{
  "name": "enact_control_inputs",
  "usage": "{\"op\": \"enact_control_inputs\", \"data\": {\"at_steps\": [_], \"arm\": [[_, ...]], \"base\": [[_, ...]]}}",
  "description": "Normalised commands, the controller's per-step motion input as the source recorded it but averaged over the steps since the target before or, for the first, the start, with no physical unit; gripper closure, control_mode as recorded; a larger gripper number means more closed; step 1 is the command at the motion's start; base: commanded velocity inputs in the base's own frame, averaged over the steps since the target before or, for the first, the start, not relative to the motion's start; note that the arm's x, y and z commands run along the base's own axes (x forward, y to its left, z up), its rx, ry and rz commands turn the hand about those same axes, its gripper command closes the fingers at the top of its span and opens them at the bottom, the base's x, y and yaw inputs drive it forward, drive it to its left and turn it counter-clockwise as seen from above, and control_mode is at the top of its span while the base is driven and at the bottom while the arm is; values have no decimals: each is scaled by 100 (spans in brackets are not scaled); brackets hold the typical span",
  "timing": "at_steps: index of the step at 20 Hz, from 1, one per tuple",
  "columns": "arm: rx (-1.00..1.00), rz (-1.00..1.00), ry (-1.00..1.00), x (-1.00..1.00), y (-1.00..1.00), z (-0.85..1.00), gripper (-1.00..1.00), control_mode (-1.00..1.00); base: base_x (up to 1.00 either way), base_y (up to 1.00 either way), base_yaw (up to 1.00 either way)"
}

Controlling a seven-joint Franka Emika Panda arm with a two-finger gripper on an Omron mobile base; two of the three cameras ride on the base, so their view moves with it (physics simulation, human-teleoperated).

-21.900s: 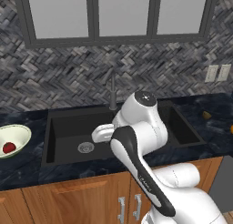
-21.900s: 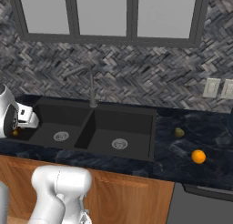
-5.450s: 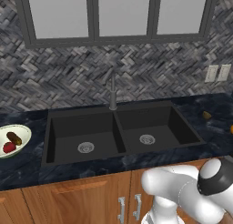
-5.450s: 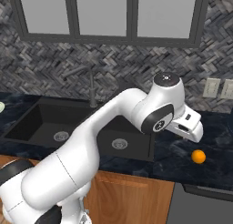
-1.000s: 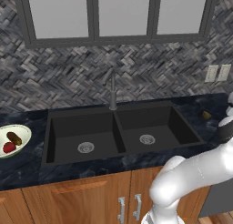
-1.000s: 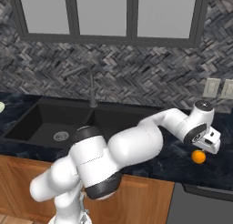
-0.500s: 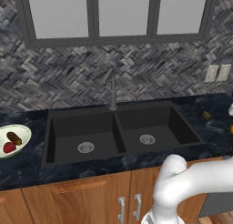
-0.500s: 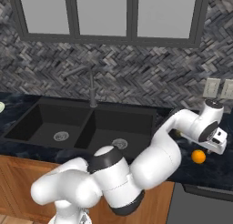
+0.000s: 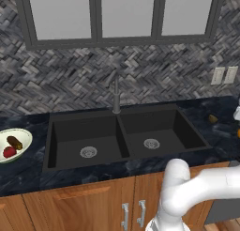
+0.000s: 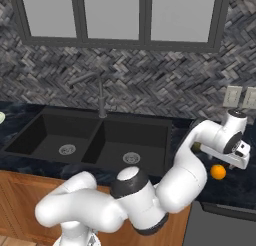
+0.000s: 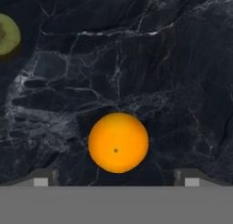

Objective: There is a mixed pile of frozen fruits and vegetables on the counter. Locate all the frozen vegetables and place the items in a bowl on the counter. Take all the frozen fruits and defrost them in a running sink.

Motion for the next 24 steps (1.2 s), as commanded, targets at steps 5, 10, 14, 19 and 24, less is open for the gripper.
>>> {"op": "enact_control_inputs", "data": {"at_steps": [5,10,14,19,24], "arm": [[1,1,1,0,-24,-14,-100,-100],[1,1,2,0,-6,-22,-100,-100],[0,1,4,0,0,-28,-100,-100],[1,0,2,0,0,-24,-100,-100],[1,0,1,0,0,-20,-100,-100]], "base": [[0,0,0],[0,0,0],[0,0,0],[0,0,0],[0,0,0]]}}
